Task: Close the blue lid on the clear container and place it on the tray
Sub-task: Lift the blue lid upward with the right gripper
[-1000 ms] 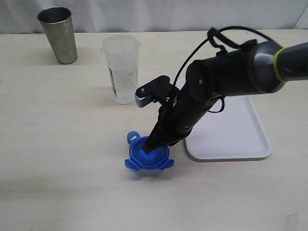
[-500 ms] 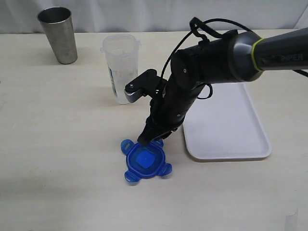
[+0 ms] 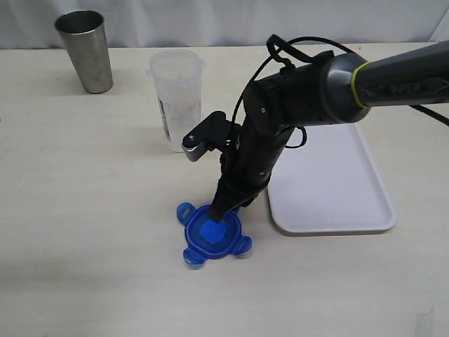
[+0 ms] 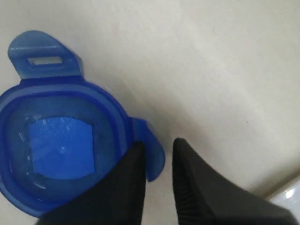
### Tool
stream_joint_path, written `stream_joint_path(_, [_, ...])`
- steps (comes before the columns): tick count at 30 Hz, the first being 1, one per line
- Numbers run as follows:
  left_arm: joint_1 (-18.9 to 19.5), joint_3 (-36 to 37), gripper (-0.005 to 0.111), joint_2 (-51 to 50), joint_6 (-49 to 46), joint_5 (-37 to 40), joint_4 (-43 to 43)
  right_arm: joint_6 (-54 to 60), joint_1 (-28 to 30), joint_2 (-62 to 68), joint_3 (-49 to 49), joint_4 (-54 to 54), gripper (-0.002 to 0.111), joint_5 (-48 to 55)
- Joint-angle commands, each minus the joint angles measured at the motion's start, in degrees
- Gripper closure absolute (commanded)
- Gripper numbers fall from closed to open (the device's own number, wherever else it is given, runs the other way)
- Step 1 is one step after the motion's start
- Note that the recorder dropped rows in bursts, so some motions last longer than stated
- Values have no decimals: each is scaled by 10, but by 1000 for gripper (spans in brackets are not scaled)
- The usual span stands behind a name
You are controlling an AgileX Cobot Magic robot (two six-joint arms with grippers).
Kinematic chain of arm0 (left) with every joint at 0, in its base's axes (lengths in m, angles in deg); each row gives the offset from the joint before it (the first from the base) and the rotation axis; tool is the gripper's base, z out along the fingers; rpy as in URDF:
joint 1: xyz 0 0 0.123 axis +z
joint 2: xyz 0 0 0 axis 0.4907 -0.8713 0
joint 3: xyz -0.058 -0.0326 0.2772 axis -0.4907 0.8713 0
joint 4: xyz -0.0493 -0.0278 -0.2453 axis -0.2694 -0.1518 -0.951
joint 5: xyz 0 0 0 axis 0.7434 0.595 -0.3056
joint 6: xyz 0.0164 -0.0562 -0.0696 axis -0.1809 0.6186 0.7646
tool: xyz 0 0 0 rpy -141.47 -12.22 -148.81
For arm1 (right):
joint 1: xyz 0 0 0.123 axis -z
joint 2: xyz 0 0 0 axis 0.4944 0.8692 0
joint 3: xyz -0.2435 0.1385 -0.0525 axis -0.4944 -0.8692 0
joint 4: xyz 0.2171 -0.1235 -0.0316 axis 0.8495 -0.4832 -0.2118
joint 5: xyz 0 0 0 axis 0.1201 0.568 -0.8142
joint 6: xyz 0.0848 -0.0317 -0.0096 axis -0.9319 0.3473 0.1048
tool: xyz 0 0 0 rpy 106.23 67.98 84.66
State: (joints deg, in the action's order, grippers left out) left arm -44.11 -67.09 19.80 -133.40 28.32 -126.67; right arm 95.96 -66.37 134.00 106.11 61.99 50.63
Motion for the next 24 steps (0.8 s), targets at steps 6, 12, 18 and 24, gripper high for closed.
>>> stream_joint_path(6, [2, 3, 107, 3, 2, 2, -2, 64, 0, -8, 0, 39, 104, -1])
stream_joint_path(12, [2, 3, 107, 3, 2, 2, -2, 64, -1, -65, 0, 39, 104, -7])
stream_joint_path(18, [2, 3, 107, 3, 2, 2, -2, 60, -1, -144, 1, 8, 104, -6])
stream_joint_path(24, [2, 3, 107, 3, 2, 2, -2, 21, -1, -217, 1, -83, 104, 37])
